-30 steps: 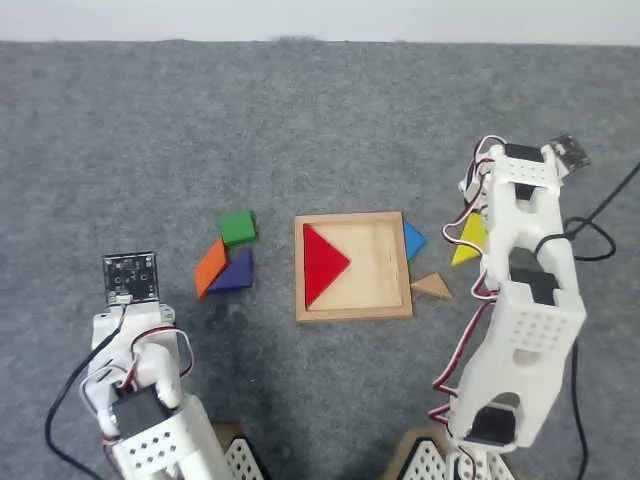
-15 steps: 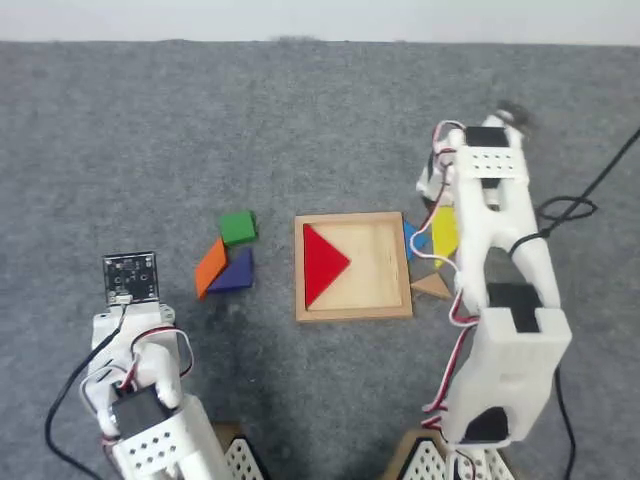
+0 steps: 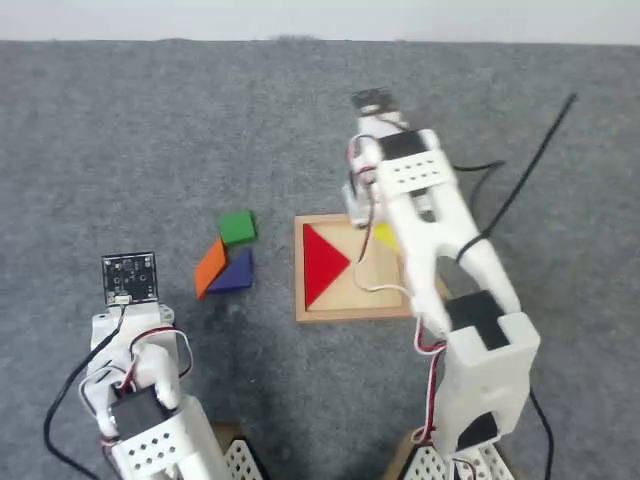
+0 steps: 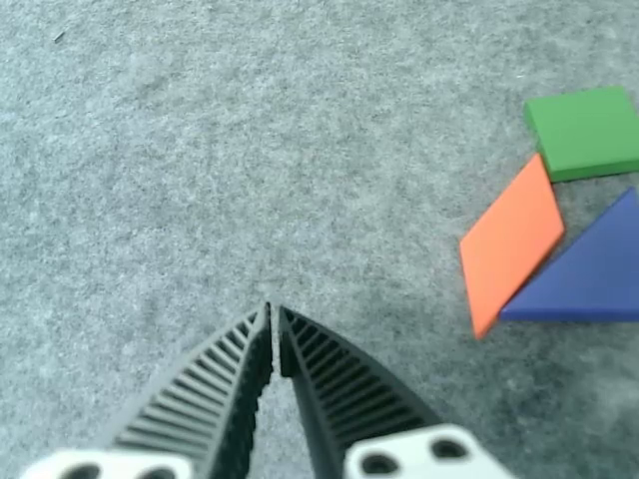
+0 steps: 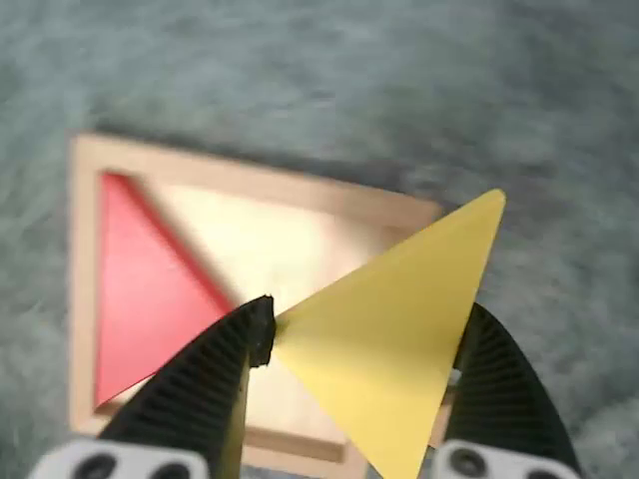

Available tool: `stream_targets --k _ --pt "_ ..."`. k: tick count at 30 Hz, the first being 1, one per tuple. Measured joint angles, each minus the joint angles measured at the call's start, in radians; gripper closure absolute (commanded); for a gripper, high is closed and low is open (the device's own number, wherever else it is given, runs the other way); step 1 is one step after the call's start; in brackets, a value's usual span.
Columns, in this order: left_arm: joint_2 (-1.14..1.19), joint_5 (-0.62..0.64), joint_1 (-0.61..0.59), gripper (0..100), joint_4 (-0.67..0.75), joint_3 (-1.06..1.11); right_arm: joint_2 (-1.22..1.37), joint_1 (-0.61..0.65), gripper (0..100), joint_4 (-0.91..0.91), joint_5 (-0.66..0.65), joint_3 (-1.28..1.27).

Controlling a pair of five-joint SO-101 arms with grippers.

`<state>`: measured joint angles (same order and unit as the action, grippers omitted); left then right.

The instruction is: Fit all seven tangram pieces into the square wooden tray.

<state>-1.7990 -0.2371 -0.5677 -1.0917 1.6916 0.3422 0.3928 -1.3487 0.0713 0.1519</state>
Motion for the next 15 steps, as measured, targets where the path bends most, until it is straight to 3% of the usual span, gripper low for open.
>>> stream_targets --k 8,15 --pt "0.000 0.000 0.000 98 0.000 0.000 0.000 0.160 81.8 0.014 -0.157 -0.114" --pt "0.000 0.000 0.000 98 0.000 0.000 0.000 0.166 81.8 0.048 -0.456 -0.140"
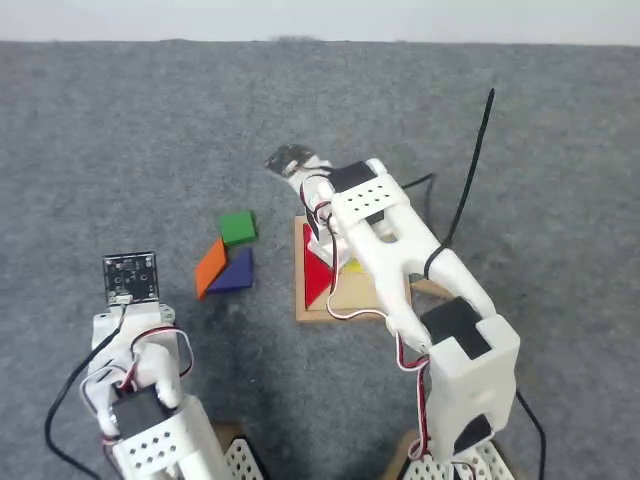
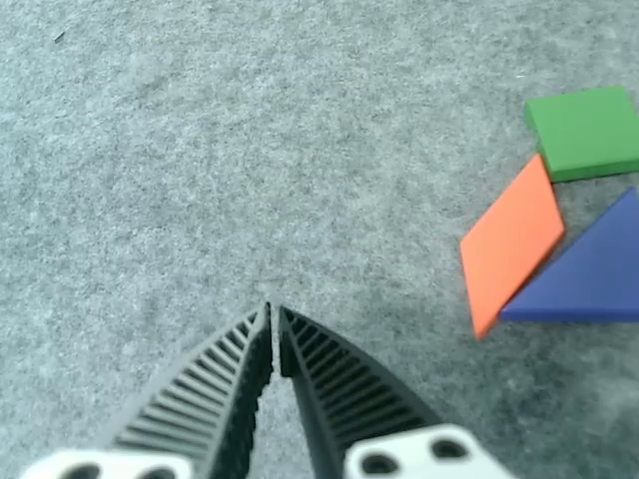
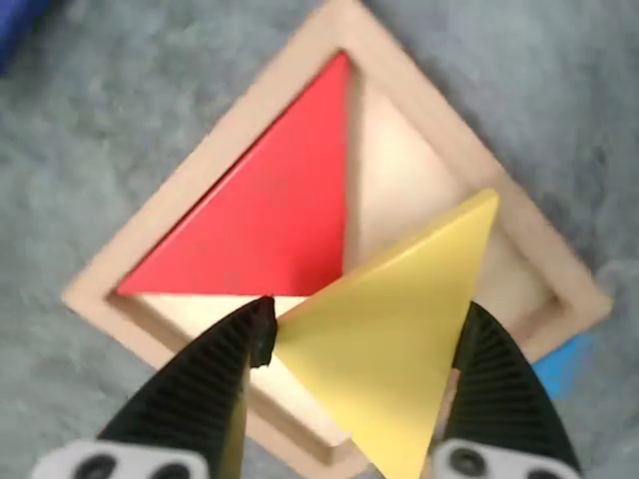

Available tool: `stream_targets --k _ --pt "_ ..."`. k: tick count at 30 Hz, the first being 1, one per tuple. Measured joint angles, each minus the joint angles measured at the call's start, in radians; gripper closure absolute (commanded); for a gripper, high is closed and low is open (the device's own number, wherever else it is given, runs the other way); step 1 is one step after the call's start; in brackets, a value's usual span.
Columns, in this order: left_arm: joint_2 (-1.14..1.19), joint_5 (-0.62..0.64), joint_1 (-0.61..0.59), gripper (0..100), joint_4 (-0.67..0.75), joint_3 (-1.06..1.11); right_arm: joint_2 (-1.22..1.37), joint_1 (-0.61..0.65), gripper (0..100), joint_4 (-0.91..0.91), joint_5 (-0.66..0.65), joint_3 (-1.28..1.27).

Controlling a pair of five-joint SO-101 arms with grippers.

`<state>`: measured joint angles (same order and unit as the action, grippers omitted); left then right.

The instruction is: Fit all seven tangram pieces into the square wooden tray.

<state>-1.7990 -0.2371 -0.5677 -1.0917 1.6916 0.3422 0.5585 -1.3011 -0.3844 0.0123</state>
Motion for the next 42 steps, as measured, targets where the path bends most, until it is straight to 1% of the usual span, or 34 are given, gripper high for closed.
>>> stream_targets --k 9,11,13,15,17,20,22,25,28,30,34,42 --pt "0.000 0.000 0.000 98 0.000 0.000 -0.005 -0.002 81.8 0.002 -0.442 0.005" --pt "0.000 0.000 0.000 98 0.000 0.000 -0.005 -0.002 81.8 0.002 -0.486 0.005" --pt "0.000 0.000 0.000 98 0.000 0.000 -0.012 -0.008 82.2 -0.003 -0.494 0.005" --pt "0.000 0.000 0.000 98 0.000 0.000 -0.043 -0.040 85.3 -0.023 -0.483 0.025" --pt "0.000 0.000 0.000 98 0.000 0.000 -0.101 -0.089 88.2 -0.055 -0.436 0.029" --pt "0.000 0.000 -0.002 98 0.000 0.000 -0.216 -0.117 86.4 -0.054 -0.374 -0.003" --pt "0.000 0.000 0.000 98 0.000 0.000 -0.308 -0.110 84.4 -0.015 -0.350 -0.075" --pt "0.000 0.000 0.000 98 0.000 0.000 -0.419 -0.107 80.2 0.069 -0.341 -0.249" --pt "0.000 0.000 0.000 98 0.000 0.000 -0.451 -0.080 75.5 0.173 -0.333 -0.434" --pt "0.000 0.000 0.000 98 0.000 0.000 -0.456 -0.051 74.1 0.227 -0.327 -0.520" --pt "0.000 0.000 0.000 98 0.000 0.000 -0.457 0.015 75.7 0.273 -0.328 -0.571" --pt "0.000 0.000 -0.002 98 0.000 0.000 -0.420 0.043 75.7 0.302 -0.327 -0.571"
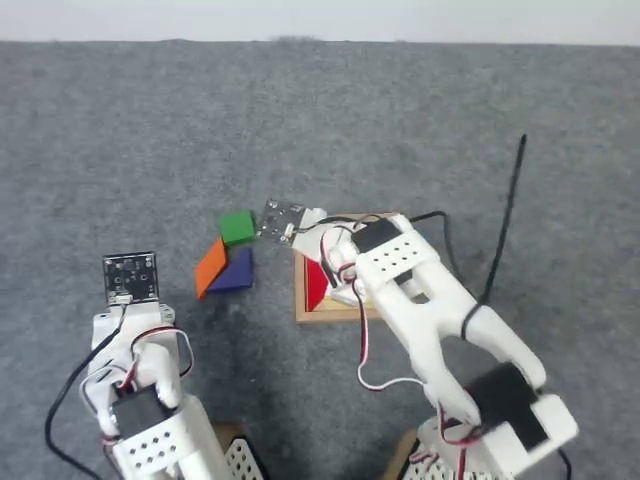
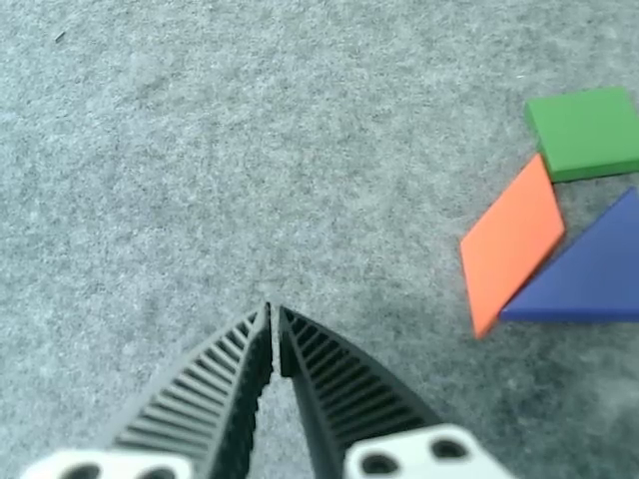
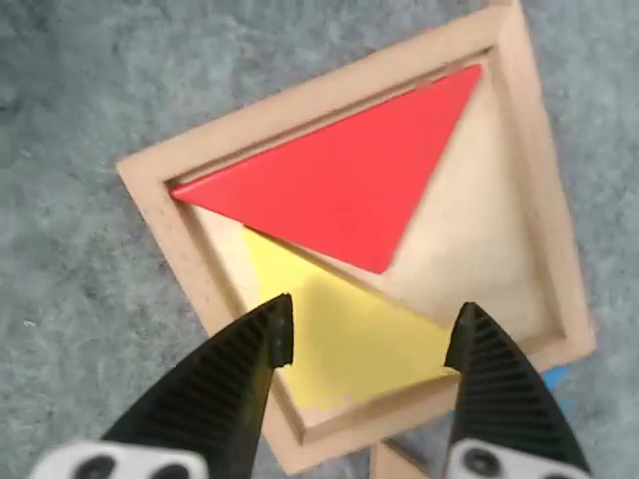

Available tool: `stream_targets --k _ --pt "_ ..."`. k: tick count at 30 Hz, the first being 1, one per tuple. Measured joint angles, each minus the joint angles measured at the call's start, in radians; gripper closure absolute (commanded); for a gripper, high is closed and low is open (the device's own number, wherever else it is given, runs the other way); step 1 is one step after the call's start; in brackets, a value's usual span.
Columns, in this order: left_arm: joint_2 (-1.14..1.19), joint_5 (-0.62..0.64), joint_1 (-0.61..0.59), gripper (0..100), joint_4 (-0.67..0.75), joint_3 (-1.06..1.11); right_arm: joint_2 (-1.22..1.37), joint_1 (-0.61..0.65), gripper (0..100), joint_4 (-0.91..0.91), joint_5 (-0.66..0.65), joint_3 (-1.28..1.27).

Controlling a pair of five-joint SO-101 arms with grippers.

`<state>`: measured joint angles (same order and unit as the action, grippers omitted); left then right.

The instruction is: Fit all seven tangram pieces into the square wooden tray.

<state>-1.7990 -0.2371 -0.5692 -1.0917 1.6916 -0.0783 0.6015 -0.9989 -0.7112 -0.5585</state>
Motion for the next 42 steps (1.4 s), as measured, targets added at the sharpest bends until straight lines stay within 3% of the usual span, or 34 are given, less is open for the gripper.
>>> stream_targets --k 33,42 --pt "0.000 0.000 0.000 98 0.000 0.000 0.086 0.009 76.1 0.060 -0.118 -0.057" --pt "0.000 0.000 0.002 98 0.000 0.000 0.158 0.005 92.1 0.063 -0.152 -0.015"
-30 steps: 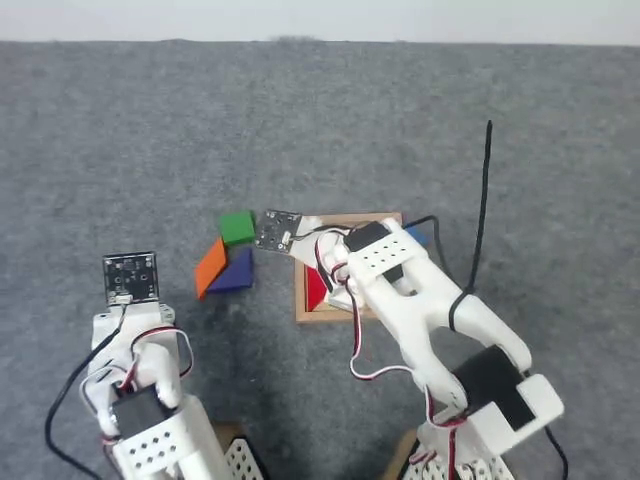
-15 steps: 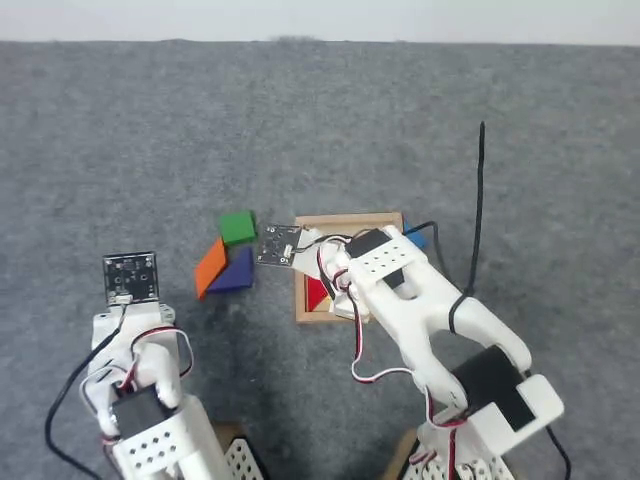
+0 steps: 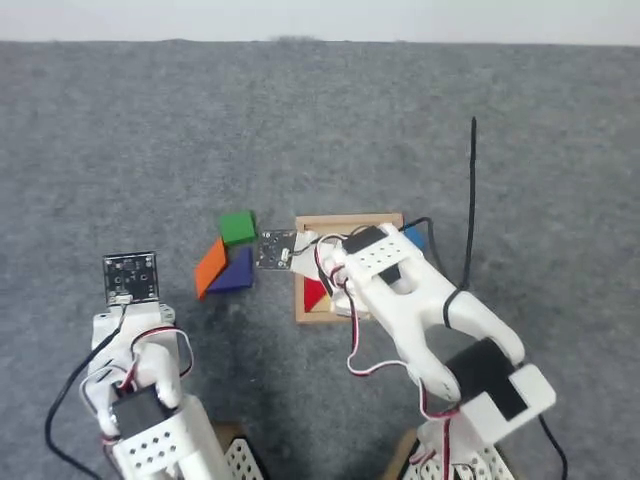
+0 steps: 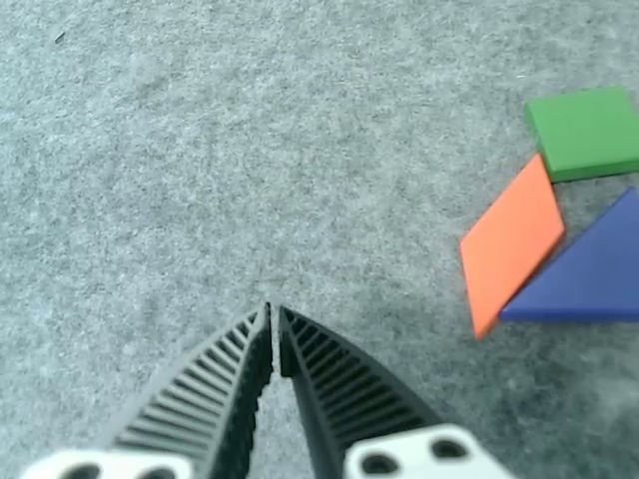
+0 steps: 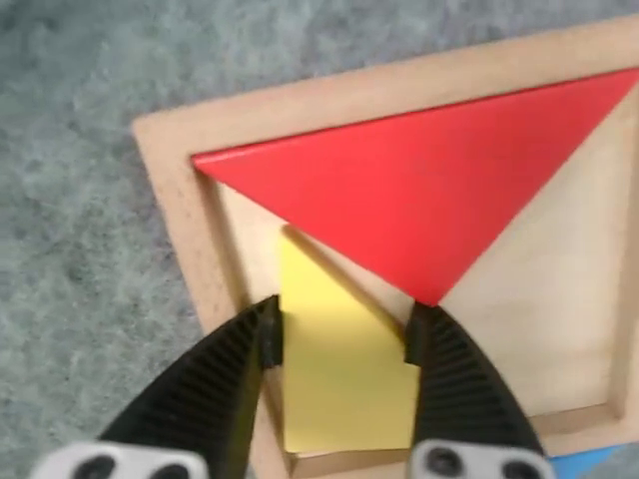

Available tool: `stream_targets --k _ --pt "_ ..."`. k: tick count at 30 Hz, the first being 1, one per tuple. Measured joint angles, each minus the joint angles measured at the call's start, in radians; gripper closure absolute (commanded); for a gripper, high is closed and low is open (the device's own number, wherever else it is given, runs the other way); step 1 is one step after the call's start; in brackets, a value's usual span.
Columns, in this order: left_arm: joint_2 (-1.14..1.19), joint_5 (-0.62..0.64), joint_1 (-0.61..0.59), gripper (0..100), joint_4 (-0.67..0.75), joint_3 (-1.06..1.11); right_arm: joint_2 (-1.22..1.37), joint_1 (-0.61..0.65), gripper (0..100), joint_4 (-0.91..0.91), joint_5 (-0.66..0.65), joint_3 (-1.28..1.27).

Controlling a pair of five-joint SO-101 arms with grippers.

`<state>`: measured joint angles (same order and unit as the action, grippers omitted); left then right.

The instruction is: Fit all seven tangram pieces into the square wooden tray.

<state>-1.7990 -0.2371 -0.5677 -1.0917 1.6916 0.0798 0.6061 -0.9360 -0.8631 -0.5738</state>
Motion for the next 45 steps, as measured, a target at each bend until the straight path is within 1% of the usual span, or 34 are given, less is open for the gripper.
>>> stream_targets --k 3,7,20,29,35,40,45 --pt "0.000 0.000 0.000 98 0.000 0.000 0.018 -0.002 93.9 -0.014 0.000 0.029" --pt "0.000 0.000 0.000 98 0.000 0.000 0.026 -0.002 99.2 -0.020 0.000 0.041" --pt "0.000 0.000 0.000 98 0.000 0.000 -0.014 0.006 98.9 -0.021 0.028 0.063" --pt "0.000 0.000 0.000 98 0.000 0.000 -0.058 -0.094 98.9 -0.021 0.032 0.063" --pt "0.000 0.000 0.000 98 0.000 0.000 -0.061 -0.121 98.9 -0.026 0.035 0.091" --pt "0.000 0.000 0.000 98 0.000 0.000 -0.061 -0.164 98.9 -0.029 0.074 0.143" --pt "0.000 0.000 0.000 98 0.000 0.000 -0.061 -0.186 98.9 -0.029 0.081 0.206"
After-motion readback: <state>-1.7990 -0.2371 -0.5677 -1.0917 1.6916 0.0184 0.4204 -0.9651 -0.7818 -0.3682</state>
